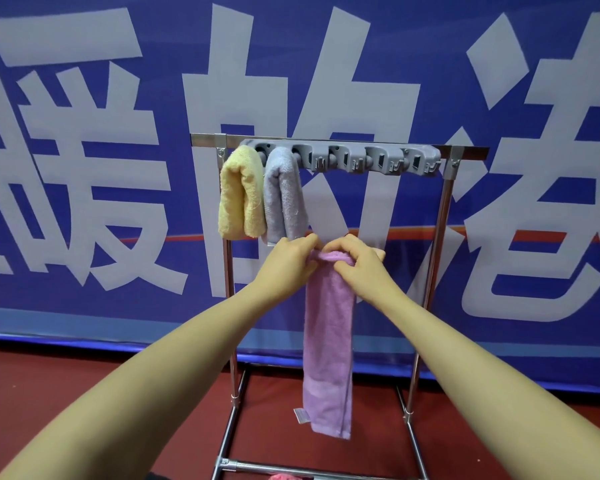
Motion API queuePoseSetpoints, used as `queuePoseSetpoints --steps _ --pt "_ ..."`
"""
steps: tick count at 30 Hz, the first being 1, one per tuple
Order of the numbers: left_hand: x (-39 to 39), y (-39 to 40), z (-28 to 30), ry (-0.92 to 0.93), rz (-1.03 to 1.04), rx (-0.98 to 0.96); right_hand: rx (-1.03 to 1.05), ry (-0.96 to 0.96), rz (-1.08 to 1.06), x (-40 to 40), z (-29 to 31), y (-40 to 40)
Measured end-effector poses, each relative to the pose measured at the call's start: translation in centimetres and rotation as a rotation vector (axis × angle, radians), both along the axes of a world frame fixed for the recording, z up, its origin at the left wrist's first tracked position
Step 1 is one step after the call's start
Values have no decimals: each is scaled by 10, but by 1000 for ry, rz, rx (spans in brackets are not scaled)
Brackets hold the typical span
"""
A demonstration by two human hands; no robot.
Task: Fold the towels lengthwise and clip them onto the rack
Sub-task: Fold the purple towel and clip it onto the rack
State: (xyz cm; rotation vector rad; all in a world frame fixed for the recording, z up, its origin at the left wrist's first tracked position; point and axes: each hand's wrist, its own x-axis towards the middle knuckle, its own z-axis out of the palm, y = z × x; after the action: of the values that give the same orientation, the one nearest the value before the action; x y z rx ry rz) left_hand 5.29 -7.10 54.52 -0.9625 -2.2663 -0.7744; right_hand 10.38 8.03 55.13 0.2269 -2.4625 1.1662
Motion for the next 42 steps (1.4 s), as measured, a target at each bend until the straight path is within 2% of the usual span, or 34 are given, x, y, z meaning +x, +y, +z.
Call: queuePoseSetpoints --steps 5,9,16,23,27,33,38,42 --pt "-2 -6 4 55 54 -17 -55 -24 -61 -7 -3 10" --pt "-3 -10 12 151 57 -49 -212 23 -73 -9 -5 15" --pt "-3 -9 27 229 -88 -185 -299 35 -48 -17 -3 17" --pt "-2 -4 27 196 -147 -161 -461 -9 60 -18 -3 20" --pt "-2 -4 25 191 -160 -169 -454 -23 42 -17 -4 21" --pt "-10 -12 20 27 -107 -103 -378 57 31 -13 0 21" --pt "-7 -10 21 -107 -89 72 -463 78 28 -16 9 10" --pt "-5 -7 23 -217 -57 218 -378 120 14 -17 22 5"
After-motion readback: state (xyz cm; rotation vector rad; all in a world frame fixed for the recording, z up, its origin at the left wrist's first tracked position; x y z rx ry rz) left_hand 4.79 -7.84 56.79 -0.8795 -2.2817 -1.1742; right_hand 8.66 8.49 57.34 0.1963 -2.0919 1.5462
